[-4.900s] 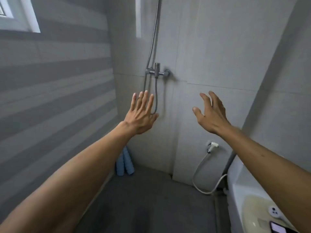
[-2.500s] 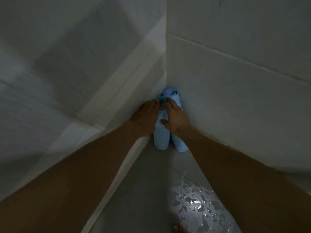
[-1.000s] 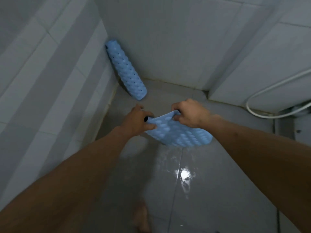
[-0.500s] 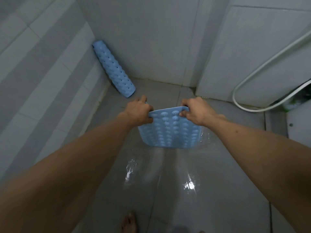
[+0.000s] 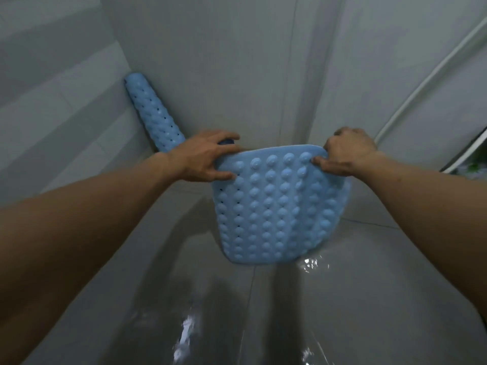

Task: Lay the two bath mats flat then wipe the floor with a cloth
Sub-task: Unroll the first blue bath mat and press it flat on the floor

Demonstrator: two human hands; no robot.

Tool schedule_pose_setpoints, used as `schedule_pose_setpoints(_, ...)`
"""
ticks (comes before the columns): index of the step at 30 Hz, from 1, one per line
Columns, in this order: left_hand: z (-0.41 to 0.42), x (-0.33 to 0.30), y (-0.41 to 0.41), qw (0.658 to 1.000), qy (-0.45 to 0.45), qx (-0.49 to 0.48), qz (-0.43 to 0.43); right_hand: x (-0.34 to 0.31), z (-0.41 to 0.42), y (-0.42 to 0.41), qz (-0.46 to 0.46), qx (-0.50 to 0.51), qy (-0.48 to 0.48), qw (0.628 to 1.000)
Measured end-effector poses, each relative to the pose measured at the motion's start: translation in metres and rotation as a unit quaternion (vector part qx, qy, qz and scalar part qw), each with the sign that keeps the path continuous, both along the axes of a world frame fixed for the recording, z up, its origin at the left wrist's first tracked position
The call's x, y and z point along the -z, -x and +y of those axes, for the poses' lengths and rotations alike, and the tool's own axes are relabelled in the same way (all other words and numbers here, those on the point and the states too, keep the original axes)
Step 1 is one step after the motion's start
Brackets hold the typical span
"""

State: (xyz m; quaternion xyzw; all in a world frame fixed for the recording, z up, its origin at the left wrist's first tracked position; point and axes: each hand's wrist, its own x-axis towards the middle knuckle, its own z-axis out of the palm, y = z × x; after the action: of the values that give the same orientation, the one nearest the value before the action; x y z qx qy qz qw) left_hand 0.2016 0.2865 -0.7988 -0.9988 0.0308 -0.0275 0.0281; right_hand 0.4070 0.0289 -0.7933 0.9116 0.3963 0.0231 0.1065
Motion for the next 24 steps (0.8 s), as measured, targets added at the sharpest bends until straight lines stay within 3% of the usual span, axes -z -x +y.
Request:
schedule_pose_setpoints(5, 0.014, 0.017, -0.012, 0.995, -0.014, -0.05, -0.09, 0.027, -0.003, -0.009, -0.025, 0.033, -0.037, 0.998)
schedule_pose_setpoints(10, 0.005, 0.024, -0.018, 0.995, 0.023, -0.054, -0.076, 0.035, -0.018, 0.0, -0.081, 0.078, -0.069, 0.991)
schedule_pose_setpoints(16, -0.013, 0.002, -0.003, 0.992, 0.098, -0.077, 0.0, 0.026, -0.047, 0.02, -0.037, 0.143, -0.153, 0.977)
schedule_pose_setpoints(22, 0.011, -0.001, 0.009, 0.991, -0.045, -0.108, 0.069, 0.012, -0.082, 0.015, -0.049, 0.221, -0.338, 0.914)
schedule_pose_setpoints(24, 0.013, 0.004, 0.013, 0.987, -0.116, -0.096, 0.048, 0.004, -0.099, 0.013, -0.051, 0.242, -0.385, 0.889)
